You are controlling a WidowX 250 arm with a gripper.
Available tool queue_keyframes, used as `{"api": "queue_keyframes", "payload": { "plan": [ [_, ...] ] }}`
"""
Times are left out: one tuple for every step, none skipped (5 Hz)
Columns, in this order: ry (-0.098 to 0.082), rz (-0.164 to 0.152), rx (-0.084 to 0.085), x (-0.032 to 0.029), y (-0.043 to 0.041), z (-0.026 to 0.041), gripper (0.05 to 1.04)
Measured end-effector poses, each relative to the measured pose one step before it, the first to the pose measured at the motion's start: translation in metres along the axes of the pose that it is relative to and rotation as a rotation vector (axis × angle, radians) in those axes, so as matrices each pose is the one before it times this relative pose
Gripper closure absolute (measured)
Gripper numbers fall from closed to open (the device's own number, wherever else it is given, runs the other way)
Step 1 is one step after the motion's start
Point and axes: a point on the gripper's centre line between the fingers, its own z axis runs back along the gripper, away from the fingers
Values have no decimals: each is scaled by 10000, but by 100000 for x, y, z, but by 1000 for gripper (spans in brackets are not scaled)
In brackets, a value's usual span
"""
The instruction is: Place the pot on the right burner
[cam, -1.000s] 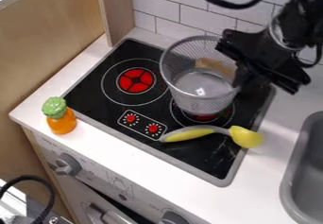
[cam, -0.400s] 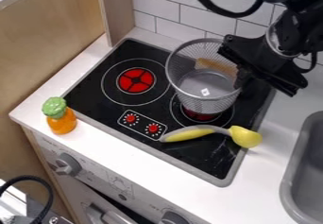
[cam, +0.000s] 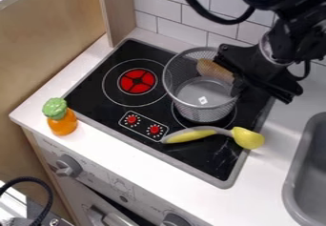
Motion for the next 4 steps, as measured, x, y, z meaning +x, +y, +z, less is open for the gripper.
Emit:
{"api": "queue_keyframes", "payload": {
  "plan": [
    [-261, 83, -62, 170, -42, -236, 873],
    [100, -38, -68, -333, -15, -202, 626],
    [466, -13, 10, -552, 177, 185, 327],
    [185, 106, -199, 567, 318, 1994, 98]
  ]
}}
